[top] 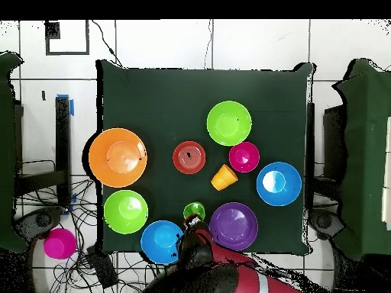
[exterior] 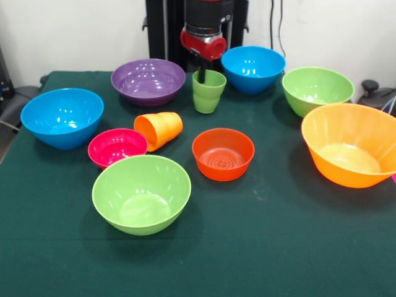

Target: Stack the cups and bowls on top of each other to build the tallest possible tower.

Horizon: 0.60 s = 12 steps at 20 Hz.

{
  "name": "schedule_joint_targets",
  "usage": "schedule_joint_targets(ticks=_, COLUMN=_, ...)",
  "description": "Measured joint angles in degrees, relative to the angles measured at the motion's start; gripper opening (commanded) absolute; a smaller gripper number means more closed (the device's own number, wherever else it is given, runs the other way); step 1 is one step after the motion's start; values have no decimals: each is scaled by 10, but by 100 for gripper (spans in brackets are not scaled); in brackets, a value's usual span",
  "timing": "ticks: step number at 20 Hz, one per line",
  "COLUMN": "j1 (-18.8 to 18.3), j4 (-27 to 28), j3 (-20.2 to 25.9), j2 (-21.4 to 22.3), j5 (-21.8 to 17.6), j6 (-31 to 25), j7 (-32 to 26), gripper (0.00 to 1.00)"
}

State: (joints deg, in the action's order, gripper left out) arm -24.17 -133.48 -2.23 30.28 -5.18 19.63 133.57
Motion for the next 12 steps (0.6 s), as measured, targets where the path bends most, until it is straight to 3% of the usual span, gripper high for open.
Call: schedule_joint_targets(ticks=12, j1=-16, j4=0, j3=4, j2=27, j5=0, j6=-1, j7=0, gripper=0)
